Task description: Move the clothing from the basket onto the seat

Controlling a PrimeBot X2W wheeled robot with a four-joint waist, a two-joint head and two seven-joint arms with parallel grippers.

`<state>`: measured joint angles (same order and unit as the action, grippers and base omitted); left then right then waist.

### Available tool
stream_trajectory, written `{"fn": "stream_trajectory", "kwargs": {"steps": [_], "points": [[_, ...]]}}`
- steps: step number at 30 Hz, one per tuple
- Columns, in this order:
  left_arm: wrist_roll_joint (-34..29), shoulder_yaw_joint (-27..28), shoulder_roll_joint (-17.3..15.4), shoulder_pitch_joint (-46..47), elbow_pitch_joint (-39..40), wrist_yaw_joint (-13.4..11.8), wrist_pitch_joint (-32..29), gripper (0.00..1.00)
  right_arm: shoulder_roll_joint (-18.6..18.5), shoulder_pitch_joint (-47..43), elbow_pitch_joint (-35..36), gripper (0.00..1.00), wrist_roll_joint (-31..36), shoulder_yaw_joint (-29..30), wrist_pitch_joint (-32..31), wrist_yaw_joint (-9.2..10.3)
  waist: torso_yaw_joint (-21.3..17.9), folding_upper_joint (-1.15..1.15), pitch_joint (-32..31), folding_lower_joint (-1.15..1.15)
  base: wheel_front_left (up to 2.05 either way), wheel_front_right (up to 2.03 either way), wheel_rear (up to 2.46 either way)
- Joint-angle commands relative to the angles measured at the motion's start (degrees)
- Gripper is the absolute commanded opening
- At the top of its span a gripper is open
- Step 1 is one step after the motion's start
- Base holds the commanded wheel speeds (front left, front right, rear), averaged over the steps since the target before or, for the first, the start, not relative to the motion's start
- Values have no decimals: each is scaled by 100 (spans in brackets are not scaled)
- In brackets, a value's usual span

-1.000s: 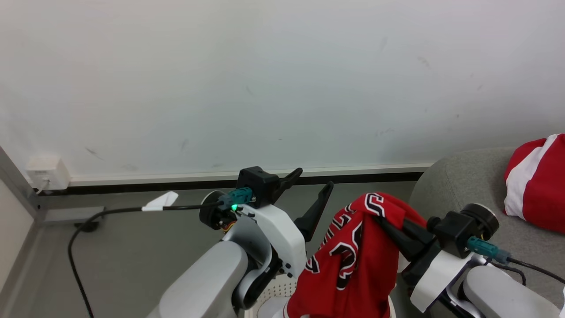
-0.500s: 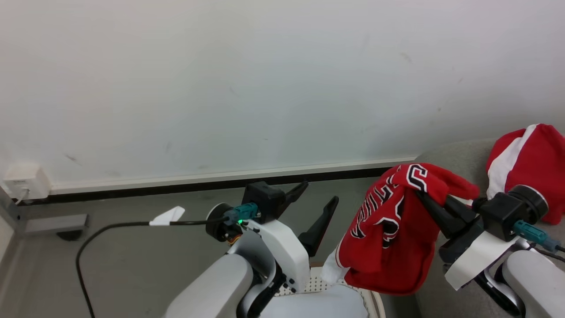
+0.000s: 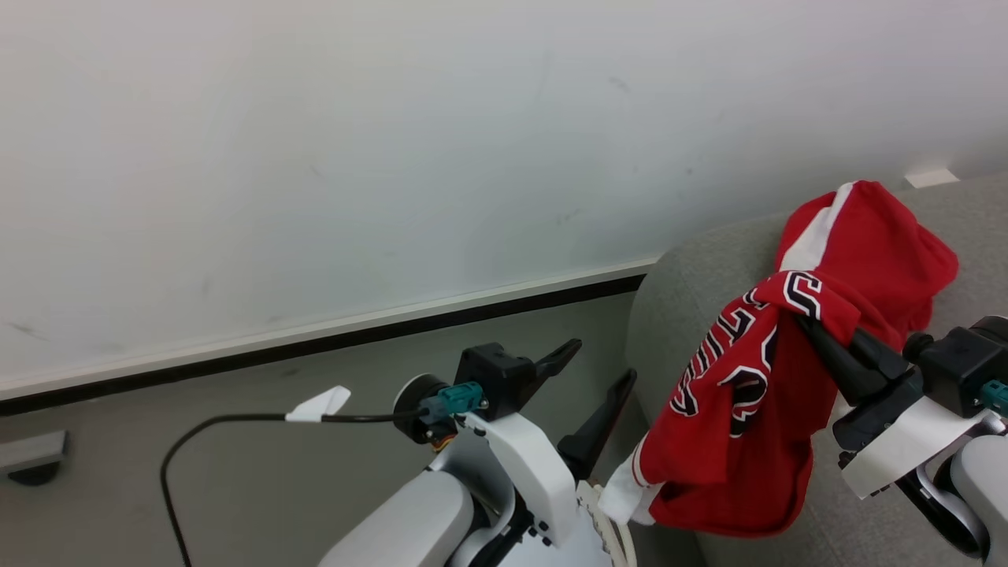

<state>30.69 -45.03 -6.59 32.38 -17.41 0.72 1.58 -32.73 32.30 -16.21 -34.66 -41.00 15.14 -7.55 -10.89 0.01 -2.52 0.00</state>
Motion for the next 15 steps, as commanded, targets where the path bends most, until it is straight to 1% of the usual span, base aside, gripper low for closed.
{"fn": "stream_trajectory", "kwargs": {"steps": [1, 8, 11, 15], "points": [[54, -16, -7, -92, 27, 10, 29, 100, -58, -91, 28, 0, 47, 43, 1, 13, -176, -1, 39, 0, 0, 0, 0], [60, -168, 87, -115, 178, 16, 26, 100, -192, -145, 110, 0, 43, 265, 1, 13, -556, -1, 164, 0, 0, 0, 0], [70, -229, 123, -100, 232, 15, 25, 100, -242, -189, 145, 0, 42, 362, 1, 13, -624, -1, 241, 0, 0, 0, 0], [55, -305, 160, -72, 295, -1, 24, 100, -240, -235, 240, 0, -66, 600, 1, 13, -613, -1, 394, 0, 0, 0, 0]]}}
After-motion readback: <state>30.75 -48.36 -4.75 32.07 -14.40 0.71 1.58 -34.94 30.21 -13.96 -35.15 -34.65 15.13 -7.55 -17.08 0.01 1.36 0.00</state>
